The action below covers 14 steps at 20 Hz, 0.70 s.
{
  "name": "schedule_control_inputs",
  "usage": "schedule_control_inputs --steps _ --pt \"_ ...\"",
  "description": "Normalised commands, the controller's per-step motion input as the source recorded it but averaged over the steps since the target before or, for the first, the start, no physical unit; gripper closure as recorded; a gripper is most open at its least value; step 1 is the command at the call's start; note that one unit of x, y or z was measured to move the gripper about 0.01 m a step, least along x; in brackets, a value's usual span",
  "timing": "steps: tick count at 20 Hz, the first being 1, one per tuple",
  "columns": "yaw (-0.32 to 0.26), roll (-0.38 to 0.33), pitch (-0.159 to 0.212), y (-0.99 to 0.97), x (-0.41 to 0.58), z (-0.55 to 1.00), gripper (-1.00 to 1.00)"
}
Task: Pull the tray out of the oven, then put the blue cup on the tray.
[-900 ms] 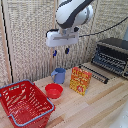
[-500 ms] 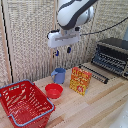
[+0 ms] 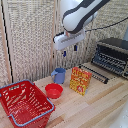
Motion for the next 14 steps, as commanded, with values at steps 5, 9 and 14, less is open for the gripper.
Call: schedule_control_inputs --steps 5,9,14 --pt "0.106 -0.339 -0.005 -0.36 -0.081 0.00 -1.00" --pt "0.100 -0.344 -0.005 -0.37 -0.079 0.00 -1.00" --pt "0.106 -0.291 -0.035 -0.47 -0.017 -0.01 -1.00"
